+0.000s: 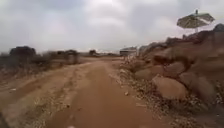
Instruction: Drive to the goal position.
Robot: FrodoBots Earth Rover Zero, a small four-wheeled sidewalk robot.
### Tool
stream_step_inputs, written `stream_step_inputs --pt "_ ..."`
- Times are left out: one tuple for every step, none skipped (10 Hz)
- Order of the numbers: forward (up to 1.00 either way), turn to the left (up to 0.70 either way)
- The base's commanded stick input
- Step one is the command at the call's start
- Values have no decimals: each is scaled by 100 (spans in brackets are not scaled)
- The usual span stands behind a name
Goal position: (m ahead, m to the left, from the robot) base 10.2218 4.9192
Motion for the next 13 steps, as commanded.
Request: stream_step_inputs --pt "50 0" --pt "50 0" --pt "50 0" --pt "50 0" --pt "50 0" --pt "50 0" --pt "50 0" --pt "50 0" --pt "50 0" --pt "50 0" --pt "50 0" --pt "50 0" --pt "50 0"
